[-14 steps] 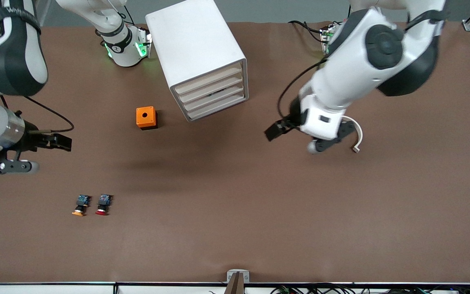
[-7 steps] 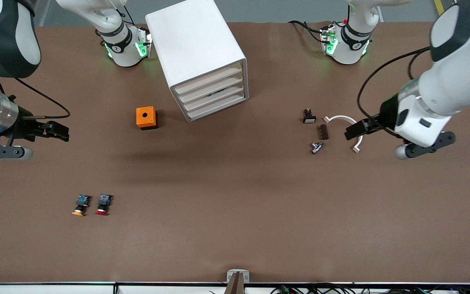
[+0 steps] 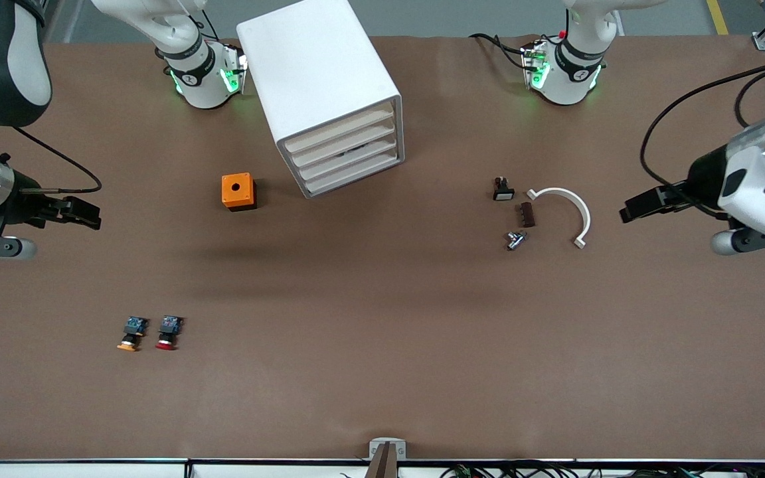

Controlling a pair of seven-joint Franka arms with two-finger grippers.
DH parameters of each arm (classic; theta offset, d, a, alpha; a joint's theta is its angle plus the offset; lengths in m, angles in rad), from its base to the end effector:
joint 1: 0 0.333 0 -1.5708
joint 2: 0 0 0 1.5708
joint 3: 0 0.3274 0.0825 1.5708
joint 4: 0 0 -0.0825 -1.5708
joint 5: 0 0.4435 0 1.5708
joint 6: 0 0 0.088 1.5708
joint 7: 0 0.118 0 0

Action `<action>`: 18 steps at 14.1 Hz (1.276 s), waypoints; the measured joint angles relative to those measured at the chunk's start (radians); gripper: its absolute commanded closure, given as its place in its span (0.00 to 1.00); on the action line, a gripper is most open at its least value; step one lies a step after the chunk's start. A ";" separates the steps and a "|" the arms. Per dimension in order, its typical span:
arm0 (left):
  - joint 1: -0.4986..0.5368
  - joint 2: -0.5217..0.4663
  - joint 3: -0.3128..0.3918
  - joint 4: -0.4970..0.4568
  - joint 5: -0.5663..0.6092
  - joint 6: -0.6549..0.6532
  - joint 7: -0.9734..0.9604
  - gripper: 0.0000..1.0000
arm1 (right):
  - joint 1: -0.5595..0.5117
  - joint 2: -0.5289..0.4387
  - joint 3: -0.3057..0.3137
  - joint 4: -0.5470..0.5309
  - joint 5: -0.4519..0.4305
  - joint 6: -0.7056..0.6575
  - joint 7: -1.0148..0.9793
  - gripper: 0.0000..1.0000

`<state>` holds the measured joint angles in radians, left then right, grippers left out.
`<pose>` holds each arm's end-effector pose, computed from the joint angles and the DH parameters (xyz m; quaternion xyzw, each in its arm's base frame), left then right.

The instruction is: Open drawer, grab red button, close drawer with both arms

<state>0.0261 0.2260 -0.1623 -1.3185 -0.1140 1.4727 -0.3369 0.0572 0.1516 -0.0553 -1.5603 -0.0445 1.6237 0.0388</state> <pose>0.6670 -0.0931 0.6068 0.9918 0.0976 -0.0508 0.0649 0.6589 -0.0016 0.5385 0.9986 -0.0161 -0.0434 0.0272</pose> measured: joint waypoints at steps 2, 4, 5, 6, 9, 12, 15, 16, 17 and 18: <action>-0.016 -0.020 0.067 -0.006 0.000 -0.032 0.082 0.00 | -0.022 -0.001 -0.001 0.016 0.000 -0.007 0.000 0.00; -0.035 -0.041 0.120 -0.028 0.000 -0.044 0.128 0.00 | -0.041 -0.002 -0.002 0.055 0.000 -0.019 0.000 0.00; -0.042 -0.054 0.142 -0.048 0.000 -0.045 0.157 0.00 | -0.043 -0.004 -0.002 0.084 0.000 -0.046 0.000 0.00; -0.046 -0.072 0.161 -0.076 0.000 -0.044 0.188 0.00 | -0.043 -0.006 0.000 0.112 0.000 -0.073 0.000 0.00; -0.047 -0.156 0.190 -0.215 0.000 0.029 0.232 0.00 | -0.043 -0.013 0.005 0.139 0.002 -0.177 0.003 0.00; -0.050 -0.279 0.191 -0.422 0.023 0.192 0.235 0.00 | -0.043 -0.030 0.004 0.145 0.003 -0.219 0.017 0.00; -0.050 -0.341 0.191 -0.489 0.035 0.247 0.235 0.00 | -0.042 -0.072 0.008 0.148 0.005 -0.225 0.017 0.00; -0.050 -0.348 0.191 -0.481 0.039 0.257 0.235 0.00 | -0.040 -0.079 0.011 0.148 0.004 -0.230 0.017 0.00; -0.050 -0.349 0.191 -0.464 0.041 0.262 0.235 0.00 | -0.034 -0.081 0.013 0.148 0.004 -0.232 0.017 0.00; -0.050 -0.346 0.191 -0.442 0.043 0.265 0.235 0.00 | -0.029 -0.081 0.015 0.148 0.004 -0.233 0.018 0.00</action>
<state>-0.0238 -0.1199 0.0287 -1.7600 -0.0709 1.7377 -0.1018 0.0286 0.0709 -0.0404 -1.4122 -0.0401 1.3909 0.0571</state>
